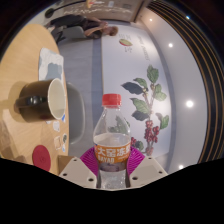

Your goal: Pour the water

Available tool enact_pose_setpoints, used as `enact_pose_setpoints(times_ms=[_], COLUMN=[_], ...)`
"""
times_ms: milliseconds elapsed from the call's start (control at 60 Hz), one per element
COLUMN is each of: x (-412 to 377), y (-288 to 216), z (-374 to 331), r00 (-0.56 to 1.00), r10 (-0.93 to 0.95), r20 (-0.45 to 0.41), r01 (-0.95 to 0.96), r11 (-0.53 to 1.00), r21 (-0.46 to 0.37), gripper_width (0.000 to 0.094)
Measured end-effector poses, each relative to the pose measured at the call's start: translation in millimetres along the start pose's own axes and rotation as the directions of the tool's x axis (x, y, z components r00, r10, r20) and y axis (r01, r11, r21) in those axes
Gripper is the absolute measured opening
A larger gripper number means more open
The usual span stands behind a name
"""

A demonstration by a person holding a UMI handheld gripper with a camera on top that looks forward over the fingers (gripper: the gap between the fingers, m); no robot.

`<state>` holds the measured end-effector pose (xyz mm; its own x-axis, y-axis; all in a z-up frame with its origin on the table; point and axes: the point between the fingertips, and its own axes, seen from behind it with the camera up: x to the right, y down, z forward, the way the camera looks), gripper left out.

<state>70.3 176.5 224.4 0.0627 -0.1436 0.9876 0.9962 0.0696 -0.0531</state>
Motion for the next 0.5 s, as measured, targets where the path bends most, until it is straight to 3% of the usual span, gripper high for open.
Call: enact_pose_setpoints(times_ms=[100, 183, 267, 500], x=[-11, -6, 3, 26], y=[-10, -37, -35, -37], z=[13, 23, 15, 23], r00=[0.907, 0.796, 0.704, 0.679], r10=[-0.42, -0.604, -0.708, -0.732], r20=[-0.021, -0.031, -0.056, -0.062], r01=[0.42, 0.604, 0.709, 0.732], r11=[0.906, 0.793, 0.698, 0.666], r21=[0.04, 0.081, 0.096, 0.145], gripper_width=[0.0331, 0.0329, 0.0352, 0.0353])
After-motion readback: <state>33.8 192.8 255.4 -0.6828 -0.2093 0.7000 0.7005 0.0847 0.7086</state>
